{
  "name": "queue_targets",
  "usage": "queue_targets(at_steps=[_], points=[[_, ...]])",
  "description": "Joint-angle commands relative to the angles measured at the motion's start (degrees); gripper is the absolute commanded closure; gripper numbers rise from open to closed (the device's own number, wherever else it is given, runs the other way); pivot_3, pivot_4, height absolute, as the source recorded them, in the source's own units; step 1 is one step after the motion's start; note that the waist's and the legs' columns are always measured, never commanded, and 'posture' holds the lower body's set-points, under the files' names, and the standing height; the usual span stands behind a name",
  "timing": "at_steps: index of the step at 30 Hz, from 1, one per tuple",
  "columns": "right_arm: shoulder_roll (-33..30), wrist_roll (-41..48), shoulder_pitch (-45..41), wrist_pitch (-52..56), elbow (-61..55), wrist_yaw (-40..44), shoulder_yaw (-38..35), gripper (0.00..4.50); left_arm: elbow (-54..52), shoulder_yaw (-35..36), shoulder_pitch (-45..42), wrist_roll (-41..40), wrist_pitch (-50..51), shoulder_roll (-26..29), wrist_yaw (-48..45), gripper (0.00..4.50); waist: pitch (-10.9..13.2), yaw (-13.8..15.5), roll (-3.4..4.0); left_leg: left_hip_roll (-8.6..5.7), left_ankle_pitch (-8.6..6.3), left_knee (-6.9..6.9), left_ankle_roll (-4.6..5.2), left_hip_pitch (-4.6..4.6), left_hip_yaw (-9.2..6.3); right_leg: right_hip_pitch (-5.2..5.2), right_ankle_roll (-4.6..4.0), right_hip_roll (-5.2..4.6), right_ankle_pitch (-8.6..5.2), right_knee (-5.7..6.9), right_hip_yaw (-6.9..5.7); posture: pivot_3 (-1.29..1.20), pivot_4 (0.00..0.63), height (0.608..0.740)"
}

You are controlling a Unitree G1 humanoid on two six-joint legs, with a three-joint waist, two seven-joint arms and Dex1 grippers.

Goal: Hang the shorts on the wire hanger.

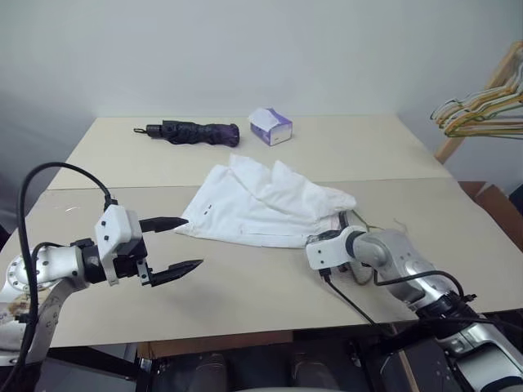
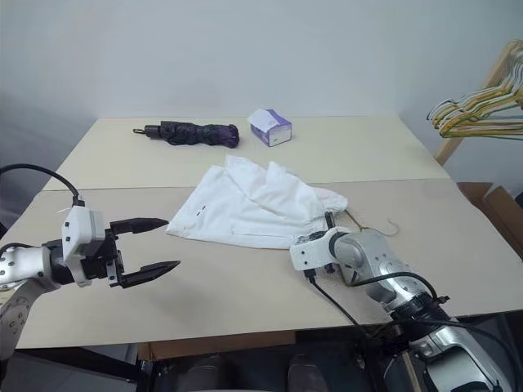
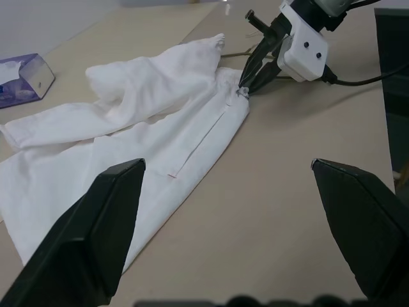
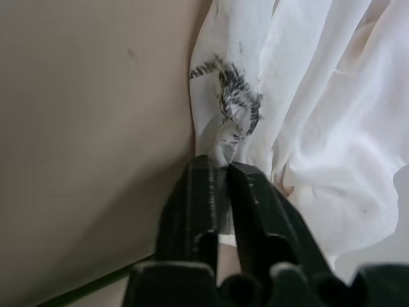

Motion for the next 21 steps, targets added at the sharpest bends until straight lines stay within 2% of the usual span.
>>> queue_targets(at_steps=[1, 6, 12, 17, 21], points=[[0.11, -2.02, -2.63, -0.76, 0.84, -2.1, -0.56, 4.48, -1.17, 0.41, -0.53, 0.02, -0.9, 0.39, 0.31, 0.0, 0.0, 0.01, 0.0, 0.0, 0.0, 0.0, 0.0, 0.0, 0.0, 0.0, 0.0, 0.0, 0.0, 0.0, 0.0, 0.05, 0.007, 0.74], [0.28, -0.52, -2.91, -2.24, 0.68, -2.62, -1.34, 4.48, -0.19, -1.2, -1.07, 2.73, -2.71, -0.31, 1.14, 0.0, 0.0, 0.03, 0.0, 0.0, 0.0, 0.0, 0.0, 0.0, -0.01, 0.01, 0.0, 0.0, 0.0, 0.0, 0.0, 0.05, 0.007, 0.74], [-1.04, 5.12, -1.43, -5.91, -2.55, -1.57, -3.85, 4.48, 5.64, -6.46, -3.34, 12.38, -9.73, -0.72, 3.42, 0.0, 0.0, 0.12, 0.0, 0.0, 0.0, 0.0, 0.0, 0.01, -0.01, 0.04, 0.0, 0.0, 0.0, 0.0, 0.0, 0.04, 0.003, 0.74], [-3.02, 9.83, 0.63, -7.28, -5.51, 0.56, -6.01, 4.48, 22.9, -17.25, -11.92, 32.86, -24.52, -3.65, 14.13, 0.0, -0.05, 0.5, 0.04, -0.04, 0.0, 0.0, 0.0, 0.04, -0.03, 0.11, 0.02, 0.0, 0.0, -0.01, -0.01, 0.02, 0.0, 0.74], [-3.92, 10.53, 0.81, -7.33, -5.92, 0.59, -6.78, 4.48, 36.09, -23.11, -18.82, 42.68, -34.9, -4.26, 18.86, 0.0, -0.09, 0.22, -0.02, -0.06, 0.0, 0.0, 0.0, 0.16, -0.04, 0.31, 0.04, -0.01, 0.0, -0.06, -0.04, 0.0, 0.0, 0.74]])
